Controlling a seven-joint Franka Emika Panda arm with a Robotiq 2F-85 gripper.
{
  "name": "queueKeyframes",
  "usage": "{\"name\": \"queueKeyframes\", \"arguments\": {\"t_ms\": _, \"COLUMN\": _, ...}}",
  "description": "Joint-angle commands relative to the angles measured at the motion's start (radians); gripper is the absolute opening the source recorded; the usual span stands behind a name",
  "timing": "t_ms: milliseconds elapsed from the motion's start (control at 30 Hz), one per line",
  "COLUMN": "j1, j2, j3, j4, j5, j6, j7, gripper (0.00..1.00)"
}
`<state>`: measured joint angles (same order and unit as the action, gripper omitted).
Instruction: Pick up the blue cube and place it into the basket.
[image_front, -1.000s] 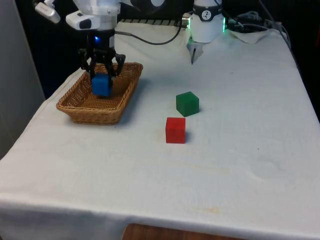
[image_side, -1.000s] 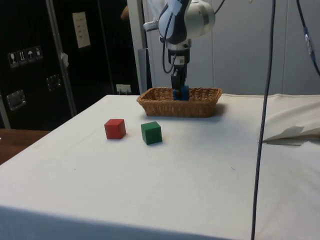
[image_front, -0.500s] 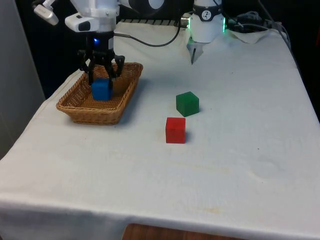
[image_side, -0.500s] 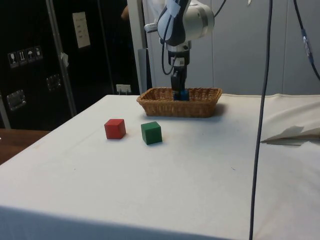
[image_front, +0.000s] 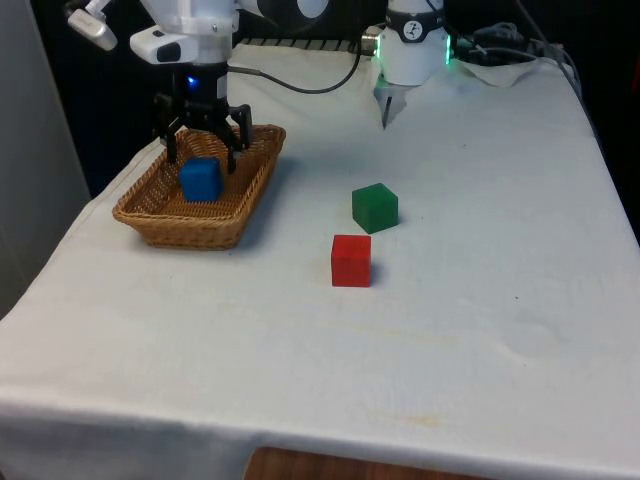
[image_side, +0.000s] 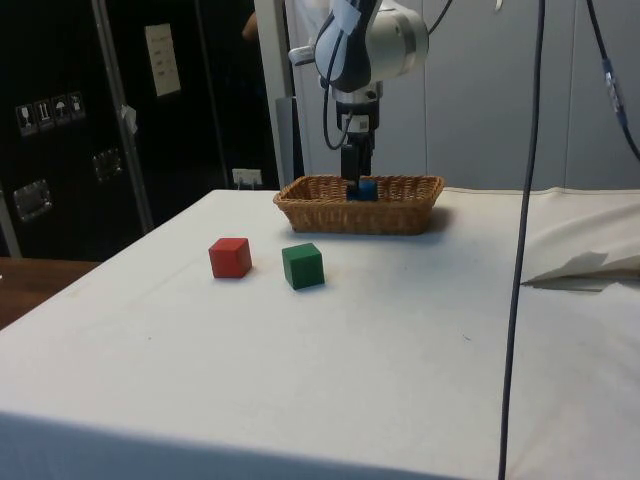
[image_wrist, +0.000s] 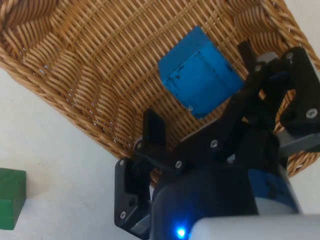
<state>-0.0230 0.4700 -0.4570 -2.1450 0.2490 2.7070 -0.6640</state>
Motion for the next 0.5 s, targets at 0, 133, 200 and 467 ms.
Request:
{"name": "queueKeyframes", "arguments": {"t_ms": 0, "j1": 0.0, "j2": 0.0, "j3": 0.0, "j4": 0.001, "j5": 0.0, "j6": 0.0, "j7": 0.0, "gripper": 1.0}}
{"name": "queueKeyframes", "arguments": {"t_ms": 133, "j1": -0.001, "j2": -0.001, "j3": 0.001, "j4": 0.0, "j5": 0.001, "j6": -0.001, "j7": -0.001, "gripper": 1.0}}
{"name": "queueKeyframes", "arguments": {"t_ms": 200, "j1": 0.0, "j2": 0.0, "j3": 0.0, "j4": 0.0, "j5": 0.0, "j6": 0.0, "j7": 0.0, "gripper": 1.0}}
{"name": "queueKeyframes", "arguments": {"t_ms": 467, "j1": -0.006, "j2": -0.009, "j3": 0.006, "j4": 0.002, "j5": 0.009, "j6": -0.016, "j7": -0.007, "gripper": 1.0}}
